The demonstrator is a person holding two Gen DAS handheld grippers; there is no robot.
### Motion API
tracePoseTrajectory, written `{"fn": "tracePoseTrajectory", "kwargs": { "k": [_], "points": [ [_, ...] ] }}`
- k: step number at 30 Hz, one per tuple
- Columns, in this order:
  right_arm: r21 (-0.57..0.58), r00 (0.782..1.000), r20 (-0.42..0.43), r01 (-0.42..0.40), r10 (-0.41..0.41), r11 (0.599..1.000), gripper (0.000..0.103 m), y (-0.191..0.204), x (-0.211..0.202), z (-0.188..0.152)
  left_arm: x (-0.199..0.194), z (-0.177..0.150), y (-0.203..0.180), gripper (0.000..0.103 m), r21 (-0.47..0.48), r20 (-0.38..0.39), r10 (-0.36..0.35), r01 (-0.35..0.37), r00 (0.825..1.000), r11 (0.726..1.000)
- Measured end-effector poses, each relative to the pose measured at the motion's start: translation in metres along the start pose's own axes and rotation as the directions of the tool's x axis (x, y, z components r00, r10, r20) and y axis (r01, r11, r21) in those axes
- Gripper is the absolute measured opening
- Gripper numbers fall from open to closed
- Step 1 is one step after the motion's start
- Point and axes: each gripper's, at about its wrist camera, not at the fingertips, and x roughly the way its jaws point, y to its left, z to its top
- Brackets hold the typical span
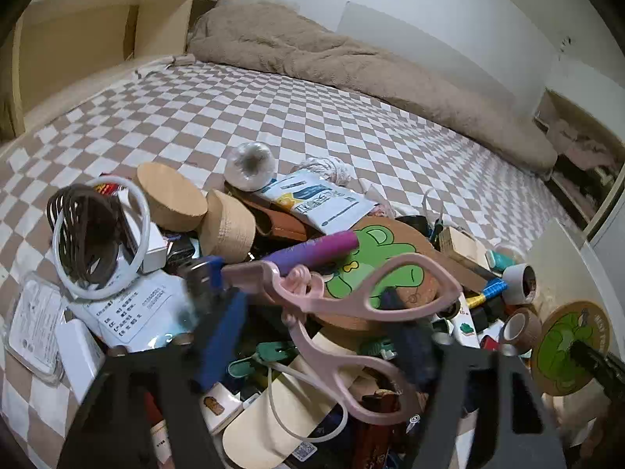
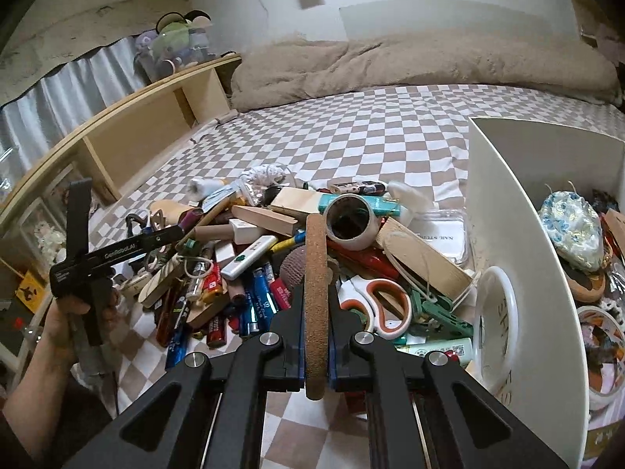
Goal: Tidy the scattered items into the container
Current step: 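Close the left gripper on the pink scissors while the right holds the coaster, then lift the pink scissors with the left gripper while the right holds the coaster flat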
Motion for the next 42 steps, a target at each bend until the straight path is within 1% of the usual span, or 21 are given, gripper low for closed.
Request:
{"fn": "tracePoseTrajectory", "kwargs": {
  "k": [1, 3, 8, 10, 11, 12, 13, 15, 18, 22, 23, 25, 26, 27, 28, 29, 32, 35, 37, 40, 42],
  "points": [
    [-0.003, 1.000, -0.001, -0.004, 0.004, 1.000, 0.009, 0.001, 0.000, -0.001, 0.000, 0.000, 0.001, 0.047, -0.005, -0.005, -0.001, 0.000, 1.000, 1.000],
    [-0.007, 1.000, -0.007, -0.016, 0.016, 1.000, 0.009, 0.002, 0.000, -0.002, -0.001, -0.003, 0.001, 0.042, -0.012, -0.016, -0.001, 0.001, 1.000, 1.000],
    [-0.033, 0.998, -0.035, -0.044, 0.043, 0.998, 0.009, 0.010, 0.003, -0.009, -0.008, -0.006, 0.003, 0.035, -0.025, -0.013, 0.010, -0.011, 1.000, 1.000],
    [-0.052, 0.998, -0.045, -0.039, 0.036, 0.998, 0.009, 0.015, 0.005, -0.012, -0.014, -0.008, 0.005, 0.028, -0.032, -0.006, 0.021, -0.021, 1.000, 0.999],
    [-0.063, 0.999, -0.048, -0.028, 0.025, 0.998, 0.009, 0.017, 0.006, -0.014, -0.016, -0.007, 0.007, 0.027, -0.036, -0.001, 0.025, -0.025, 1.000, 0.999],
    [-0.078, 0.999, -0.049, -0.009, 0.005, 0.997, 0.009, 0.019, 0.007, -0.015, -0.020, -0.007, 0.009, 0.022, -0.043, 0.006, 0.015, -0.015, 1.000, 0.999],
    [-0.096, 0.999, -0.049, 0.011, -0.016, 0.995, 0.009, 0.022, 0.007, -0.017, -0.023, -0.007, 0.010, 0.020, -0.049, 0.011, 0.001, -0.001, 1.000, 0.999],
    [-0.133, 0.998, -0.049, 0.030, -0.036, 0.991, 0.009, 0.028, 0.007, -0.019, -0.031, -0.007, 0.010, 0.020, -0.055, 0.022, -0.021, 0.022, 1.000, 0.998],
    [-0.175, 0.997, -0.052, 0.046, -0.055, 0.984, 0.009, 0.038, 0.008, -0.024, -0.043, -0.010, 0.006, 0.020, -0.034, 0.043, -0.035, 0.037, 0.998, 0.999],
    [-0.176, 0.995, -0.101, -0.019, 0.001, 0.984, 0.009, 0.048, 0.016, -0.035, -0.053, -0.014, 0.003, 0.020, -0.026, 0.057, -0.058, 0.060, 0.997, 0.998],
    [-0.183, 0.994, -0.108, -0.023, 0.003, 0.983, 0.011, 0.051, 0.017, -0.039, -0.055, -0.015, 0.003, 0.020, -0.028, 0.056, -0.060, 0.062, 0.997, 0.998],
    [-0.218, 0.993, -0.119, -0.032, 0.006, 0.975, 0.018, 0.060, 0.018, -0.044, -0.055, -0.018, 0.004, 0.020, -0.031, 0.051, -0.058, 0.060, 0.997, 0.998],
    [-0.231, 0.992, -0.125, -0.038, 0.009, 0.972, 0.037, 0.064, 0.019, -0.046, -0.055, -0.019, 0.005, 0.020, -0.032, 0.046, -0.056, 0.058, 0.997, 0.998],
    [-0.240, 0.992, -0.128, -0.043, 0.012, 0.970, 0.074, 0.067, 0.020, -0.048, -0.054, -0.019, 0.005, 0.020, -0.033, 0.043, -0.054, 0.055, 0.998, 0.998],
    [-0.251, 0.991, -0.130, -0.051, 0.019, 0.967, 0.090, 0.071, 0.020, -0.049, -0.053, -0.019, 0.005, 0.020, -0.032, 0.041, -0.049, 0.051, 0.998, 0.998],
    [-0.267, 0.991, -0.131, -0.065, 0.030, 0.961, 0.102, 0.075, 0.019, -0.051, -0.052, -0.019, 0.005, 0.020, -0.029, 0.040, -0.044, 0.046, 0.998, 0.999],
    [-0.290, 0.988, -0.142, -0.091, 0.051, 0.953, 0.102, 0.083, 0.020, -0.054, -0.052, -0.019, 0.004, 0.020, -0.019, 0.046, -0.030, 0.031, 0.998, 0.999],
    [-0.267, 0.983, -0.175, -0.104, 0.058, 0.958, 0.102, 0.081, 0.026, -0.056, -0.052, -0.019, 0.004, 0.022, -0.007, 0.051, 0.008, -0.007, 0.999, 1.000],
    [-0.251, 0.978, -0.197, -0.111, 0.062, 0.962, 0.102, 0.080, 0.031, -0.056, -0.052, -0.020, 0.005, 0.031, 0.000, 0.055, 0.037, -0.037, 0.998, 0.999],
    [-0.231, 0.966, -0.248, -0.135, 0.076, 0.963, 0.102, 0.080, 0.045, -0.055, -0.052, -0.019, 0.009, 0.035, -0.011, 0.058, 0.060, -0.060, 0.997, 0.998],
    [-0.243, 0.961, -0.268, -0.140, 0.072, 0.960, 0.102, 0.084, 0.053, -0.057, -0.053, -0.019, 0.013, 0.036, -0.020, 0.063, 0.082, -0.081, 0.995, 0.997]
  ]
}}
